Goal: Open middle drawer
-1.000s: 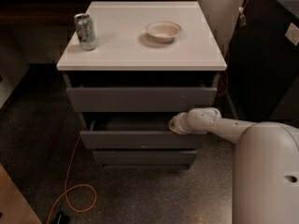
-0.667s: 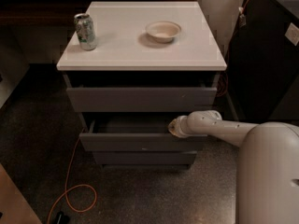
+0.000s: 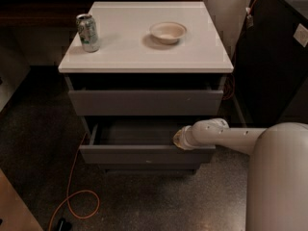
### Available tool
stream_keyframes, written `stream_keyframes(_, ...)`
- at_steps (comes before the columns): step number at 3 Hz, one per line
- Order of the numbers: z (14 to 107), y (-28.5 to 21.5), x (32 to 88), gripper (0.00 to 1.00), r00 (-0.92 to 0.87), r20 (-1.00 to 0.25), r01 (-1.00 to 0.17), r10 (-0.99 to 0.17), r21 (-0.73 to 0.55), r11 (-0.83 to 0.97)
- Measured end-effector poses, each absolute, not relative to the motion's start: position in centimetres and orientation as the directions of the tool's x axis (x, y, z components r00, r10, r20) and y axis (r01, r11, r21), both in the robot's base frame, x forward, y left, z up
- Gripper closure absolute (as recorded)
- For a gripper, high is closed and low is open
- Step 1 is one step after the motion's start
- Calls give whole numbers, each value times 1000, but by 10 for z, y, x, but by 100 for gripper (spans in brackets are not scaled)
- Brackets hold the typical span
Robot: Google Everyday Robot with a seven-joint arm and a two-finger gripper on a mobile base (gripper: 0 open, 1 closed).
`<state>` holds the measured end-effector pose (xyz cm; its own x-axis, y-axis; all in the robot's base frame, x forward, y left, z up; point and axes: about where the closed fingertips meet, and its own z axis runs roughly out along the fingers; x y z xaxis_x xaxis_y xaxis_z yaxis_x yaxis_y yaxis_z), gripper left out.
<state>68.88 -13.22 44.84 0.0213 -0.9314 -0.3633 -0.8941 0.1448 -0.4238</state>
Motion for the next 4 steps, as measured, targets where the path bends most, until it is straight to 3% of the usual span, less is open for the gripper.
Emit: stream_keyframes(4,437,-114,642,100,51,-336,-947,-940,-316,61)
